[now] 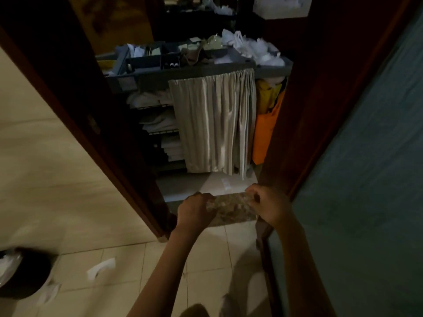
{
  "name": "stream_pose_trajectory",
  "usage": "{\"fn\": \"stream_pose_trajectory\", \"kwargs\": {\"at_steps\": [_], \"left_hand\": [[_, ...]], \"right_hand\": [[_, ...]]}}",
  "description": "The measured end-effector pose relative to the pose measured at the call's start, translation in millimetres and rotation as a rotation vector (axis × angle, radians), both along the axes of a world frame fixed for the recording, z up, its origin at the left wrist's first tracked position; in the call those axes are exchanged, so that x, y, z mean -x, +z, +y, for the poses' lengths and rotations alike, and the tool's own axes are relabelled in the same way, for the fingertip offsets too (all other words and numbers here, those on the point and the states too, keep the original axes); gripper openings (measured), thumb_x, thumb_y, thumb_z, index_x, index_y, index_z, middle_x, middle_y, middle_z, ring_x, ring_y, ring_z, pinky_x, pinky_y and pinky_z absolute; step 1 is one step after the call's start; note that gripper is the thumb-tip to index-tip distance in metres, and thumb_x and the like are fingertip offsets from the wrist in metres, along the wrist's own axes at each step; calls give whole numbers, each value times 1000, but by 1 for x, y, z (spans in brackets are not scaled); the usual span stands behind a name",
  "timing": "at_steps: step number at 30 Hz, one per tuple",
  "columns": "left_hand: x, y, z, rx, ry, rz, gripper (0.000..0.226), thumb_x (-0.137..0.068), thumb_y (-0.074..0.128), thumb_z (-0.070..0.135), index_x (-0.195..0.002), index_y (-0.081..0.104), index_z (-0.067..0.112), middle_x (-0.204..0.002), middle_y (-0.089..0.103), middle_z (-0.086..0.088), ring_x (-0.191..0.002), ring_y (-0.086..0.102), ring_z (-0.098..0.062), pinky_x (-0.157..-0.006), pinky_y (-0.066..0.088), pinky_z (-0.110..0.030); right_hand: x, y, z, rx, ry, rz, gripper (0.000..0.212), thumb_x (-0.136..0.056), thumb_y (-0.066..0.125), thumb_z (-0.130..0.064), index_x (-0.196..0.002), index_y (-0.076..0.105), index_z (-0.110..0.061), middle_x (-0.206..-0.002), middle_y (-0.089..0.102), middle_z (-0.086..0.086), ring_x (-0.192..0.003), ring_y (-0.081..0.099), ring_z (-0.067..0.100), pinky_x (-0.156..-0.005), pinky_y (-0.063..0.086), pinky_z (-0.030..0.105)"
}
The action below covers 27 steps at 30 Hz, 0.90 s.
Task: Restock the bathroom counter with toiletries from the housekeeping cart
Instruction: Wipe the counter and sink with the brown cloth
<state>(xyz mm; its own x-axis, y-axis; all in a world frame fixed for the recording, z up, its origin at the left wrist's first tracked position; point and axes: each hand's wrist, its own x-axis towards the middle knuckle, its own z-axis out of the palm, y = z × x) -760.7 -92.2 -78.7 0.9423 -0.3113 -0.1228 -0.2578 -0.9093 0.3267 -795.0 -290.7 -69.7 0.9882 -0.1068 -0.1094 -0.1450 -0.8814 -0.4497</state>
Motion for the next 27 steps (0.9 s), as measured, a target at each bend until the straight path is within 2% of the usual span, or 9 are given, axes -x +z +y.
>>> {"fn": "stream_pose_trajectory", "kwargs": {"at_steps": [4, 8, 10, 12, 13, 16, 18, 21, 27], "left_hand": [[-35, -8, -1, 31, 85, 57, 33, -91, 57, 37, -124, 59, 28, -121, 60, 2, -108, 58, -16, -89, 46, -28], [-75, -16, -8, 90, 112, 80, 34, -89, 61, 36, -123, 59, 31, -121, 61, 3, -107, 59, -16, -87, 47, -29], [-97, -22, -14, 110, 100, 98, 34, -90, 61, 34, -123, 59, 29, -121, 61, 2, -108, 59, -17, -88, 48, -29], [-126, -26, -20, 143, 102, 111, 32, -90, 62, 30, -122, 60, 28, -120, 62, 2, -108, 59, -15, -88, 48, -28], [-143, -28, -24, 167, 103, 113, 32, -90, 63, 29, -122, 59, 28, -121, 61, 4, -107, 58, -12, -88, 47, -25], [-204, -26, -33, 204, 91, 105, 37, -89, 64, 30, -126, 58, 24, -124, 60, 4, -112, 57, -13, -92, 43, -24], [-254, -16, -37, 216, 95, 45, 38, -90, 64, 30, -126, 59, 22, -124, 62, 2, -113, 58, -17, -91, 42, -26], [-328, 8, -44, 257, 94, -32, 38, -89, 64, 30, -126, 58, 24, -119, 64, 1, -109, 60, -16, -83, 42, -24], [-442, 30, -40, 226, 84, 14, 50, -87, 65, 41, -133, 50, 28, -126, 61, 5, -110, 60, -15, -83, 45, -26]], "right_hand": [[-37, -9, -8, -24, 65, 39, 29, -92, 62, -23, -121, 61, -21, -116, 66, 0, -105, 60, 17, -91, 48, 31], [-75, -21, -16, -3, 86, 35, 30, -91, 63, -29, -119, 61, -18, -112, 66, 2, -103, 62, 21, -89, 49, 34], [-96, -30, -21, -33, 87, -65, 29, -85, 62, -33, -109, 67, -16, -97, 70, 4, -89, 66, 23, -79, 54, 42], [-122, -38, -28, -55, 56, -151, 27, -81, 59, -31, -101, 70, -17, -89, 72, 3, -80, 68, 22, -70, 56, 43], [-138, -35, -29, -62, 52, -163, 27, -80, 60, -28, -102, 71, -18, -91, 72, 1, -82, 68, 21, -72, 57, 43], [-199, -11, -32, -37, 63, -121, 31, -88, 62, -25, -118, 66, -19, -113, 68, -2, -103, 63, 16, -93, 49, 36], [-247, 7, -37, -42, 66, -97, 31, -90, 63, -25, -121, 64, -21, -116, 67, -2, -106, 61, 14, -93, 49, 34], [-321, 35, -45, -31, 65, -164, 31, -90, 64, -24, -120, 63, -24, -115, 66, -3, -106, 60, 15, -91, 51, 37], [-449, 58, -44, 59, 114, -193, 36, -91, 63, -23, -127, 60, -21, -119, 65, -1, -105, 61, 17, -90, 49, 32]]}}
